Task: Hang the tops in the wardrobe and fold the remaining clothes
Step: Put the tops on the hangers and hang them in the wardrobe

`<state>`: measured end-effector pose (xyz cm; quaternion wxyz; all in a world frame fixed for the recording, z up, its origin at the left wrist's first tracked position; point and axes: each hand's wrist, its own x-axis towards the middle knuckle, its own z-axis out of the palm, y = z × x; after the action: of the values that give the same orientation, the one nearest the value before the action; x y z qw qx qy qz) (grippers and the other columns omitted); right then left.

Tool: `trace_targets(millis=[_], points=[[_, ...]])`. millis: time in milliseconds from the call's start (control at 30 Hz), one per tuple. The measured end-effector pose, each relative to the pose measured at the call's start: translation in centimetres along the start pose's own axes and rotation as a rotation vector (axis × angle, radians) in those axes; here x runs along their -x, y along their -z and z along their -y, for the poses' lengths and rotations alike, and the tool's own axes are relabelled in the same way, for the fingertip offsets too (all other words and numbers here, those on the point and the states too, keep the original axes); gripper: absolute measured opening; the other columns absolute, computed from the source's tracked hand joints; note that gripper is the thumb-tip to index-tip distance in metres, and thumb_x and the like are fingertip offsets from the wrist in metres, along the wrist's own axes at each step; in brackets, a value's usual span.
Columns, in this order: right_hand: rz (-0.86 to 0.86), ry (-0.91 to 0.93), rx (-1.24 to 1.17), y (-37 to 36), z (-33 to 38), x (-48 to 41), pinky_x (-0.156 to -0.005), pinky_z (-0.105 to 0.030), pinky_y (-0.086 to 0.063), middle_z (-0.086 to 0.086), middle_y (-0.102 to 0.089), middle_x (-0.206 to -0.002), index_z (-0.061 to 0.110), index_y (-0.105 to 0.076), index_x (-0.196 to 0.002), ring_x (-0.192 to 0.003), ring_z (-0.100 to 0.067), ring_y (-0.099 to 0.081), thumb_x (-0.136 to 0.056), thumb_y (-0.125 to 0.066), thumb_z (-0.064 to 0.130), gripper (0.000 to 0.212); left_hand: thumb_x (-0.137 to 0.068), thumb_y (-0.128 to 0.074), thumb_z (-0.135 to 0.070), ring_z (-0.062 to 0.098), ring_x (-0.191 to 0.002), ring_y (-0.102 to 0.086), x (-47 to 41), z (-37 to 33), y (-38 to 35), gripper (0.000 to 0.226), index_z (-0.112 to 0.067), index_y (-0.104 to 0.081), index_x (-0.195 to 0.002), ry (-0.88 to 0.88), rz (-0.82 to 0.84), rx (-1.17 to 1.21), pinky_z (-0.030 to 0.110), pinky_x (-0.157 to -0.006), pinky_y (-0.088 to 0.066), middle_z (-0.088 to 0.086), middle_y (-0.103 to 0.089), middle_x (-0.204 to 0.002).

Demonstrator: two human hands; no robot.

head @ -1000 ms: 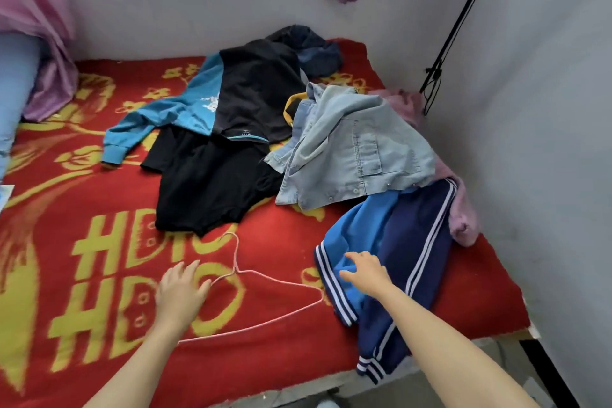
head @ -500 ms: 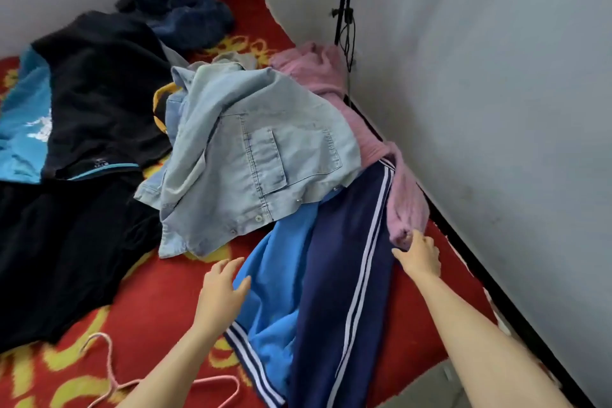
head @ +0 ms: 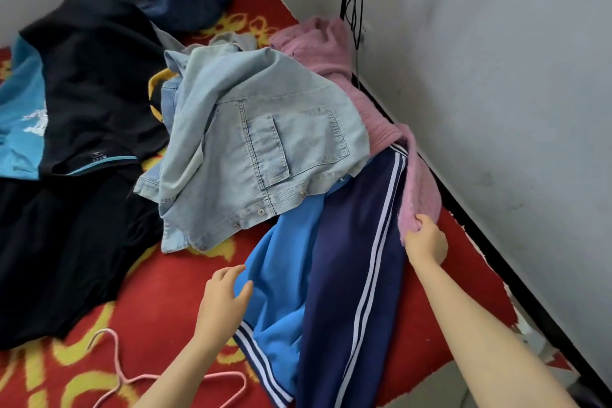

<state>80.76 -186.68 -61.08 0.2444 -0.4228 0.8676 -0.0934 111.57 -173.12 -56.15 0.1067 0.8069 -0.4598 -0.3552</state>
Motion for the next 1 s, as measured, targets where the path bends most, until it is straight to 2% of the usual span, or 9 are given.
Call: trace_targets(millis=[133,233,367,500,600,700,833,900,1000], points=[[-0.070,0.146,-0.146,3.3,1.8,5.6,-0.073,-0.031,-0.038,-0.017,-0.066,-0.108,0.012,-0.062,-0.121,-0.101,-0.036,-0.054,-0.084,-0.054,0.001,0.039,-0.093,-0.053,-0.021,0.020,-0.107,-0.055,1.5,-2.8,0.2,0.039,-0.015,-0.051,-0.131,0.056,0.186,0.141,0.029,-0.088,-0.042,0.007,-0.054,-0.127],[-0.019,0.225,-0.272,6.5,3.8,10.6,-0.084,-0.033,-0.042,-0.011,-0.067,-0.111,0.013,-0.063,-0.119,-0.103,-0.032,-0.057,-0.081,-0.059,0.003,0.039,-0.094,-0.053,-0.026,0.016,-0.092,-0.056,3.1,-6.2,0.9,0.040,-0.018,-0.048,-0.133,0.083,0.315,0.350,0.021,-0.069,-0.045,0.003,-0.055,-0.123],[0.141,0.351,-0.510,10.7,6.5,17.7,-0.089,-0.038,-0.049,-0.006,-0.069,-0.100,0.009,-0.067,-0.111,-0.098,-0.025,-0.063,-0.075,-0.067,0.002,0.037,-0.095,-0.050,-0.036,0.020,-0.101,-0.055,6.4,-9.6,4.0,0.042,-0.020,-0.045,-0.133,0.133,0.466,0.744,0.031,-0.082,-0.045,0.000,-0.053,-0.115],[0.276,0.500,-0.631,13.8,8.4,27.3,-0.081,-0.029,-0.051,-0.002,-0.069,-0.087,0.006,-0.067,-0.106,-0.082,-0.015,-0.063,-0.073,-0.072,-0.001,0.034,-0.088,-0.049,-0.053,0.029,-0.100,-0.061,11.0,-8.4,9.5,0.047,-0.021,-0.051,-0.123,0.080,0.671,1.030,0.040,-0.074,-0.053,0.011,-0.057,-0.119],[0.272,0.575,-0.648,14.7,10.0,32.6,-0.067,-0.017,-0.048,-0.002,-0.065,-0.078,0.012,-0.065,-0.091,-0.071,-0.010,-0.057,-0.076,-0.073,0.004,0.019,-0.082,-0.063,-0.040,0.023,-0.092,-0.067,14.1,-6.3,12.6,0.045,-0.020,-0.053,-0.121,-0.139,0.610,1.029,0.037,-0.072,-0.056,0.009,-0.067,-0.104],[0.235,0.592,-0.706,13.6,11.4,41.0,-0.060,-0.021,-0.044,-0.003,-0.061,-0.071,0.005,-0.063,-0.082,-0.068,-0.013,-0.053,-0.078,-0.072,0.007,0.010,-0.085,-0.067,-0.012,0.014,-0.078,-0.066,18.5,0.0,17.2,0.031,-0.011,-0.058,-0.115,-0.381,0.374,0.851,0.024,-0.062,-0.053,0.005,-0.068,-0.087],[0.326,0.690,-0.690,11.4,14.6,51.4,-0.060,-0.024,-0.045,-0.001,-0.060,-0.069,0.010,-0.060,-0.074,-0.065,-0.010,-0.055,-0.078,-0.073,0.012,0.014,-0.087,-0.063,-0.007,0.006,-0.066,-0.060,22.9,9.0,24.1,0.010,-0.015,-0.069,-0.088,-0.515,0.197,0.797,0.018,-0.059,-0.048,-0.006,-0.066,-0.067],[0.396,0.804,-0.677,10.6,17.0,56.7,-0.058,-0.017,-0.046,0.004,-0.061,-0.067,0.014,-0.059,-0.073,-0.058,0.001,-0.057,-0.079,-0.072,0.013,0.015,-0.089,-0.061,-0.013,0.007,-0.072,-0.062,25.0,13.6,28.0,0.009,-0.017,-0.070,-0.086,-0.542,0.111,0.837,0.018,-0.061,-0.050,-0.007,-0.068,-0.071],[0.536,0.948,-0.650,9.4,20.7,62.7,-0.054,-0.017,-0.048,0.001,-0.065,-0.067,0.017,-0.061,-0.075,-0.055,-0.003,-0.060,-0.082,-0.070,0.018,0.012,-0.093,-0.050,-0.019,0.019,-0.090,-0.063,27.3,20.2,33.1,0.025,-0.001,-0.067,-0.098,-0.496,-0.028,1.036,0.021,-0.070,-0.055,0.012,-0.067,-0.095]])
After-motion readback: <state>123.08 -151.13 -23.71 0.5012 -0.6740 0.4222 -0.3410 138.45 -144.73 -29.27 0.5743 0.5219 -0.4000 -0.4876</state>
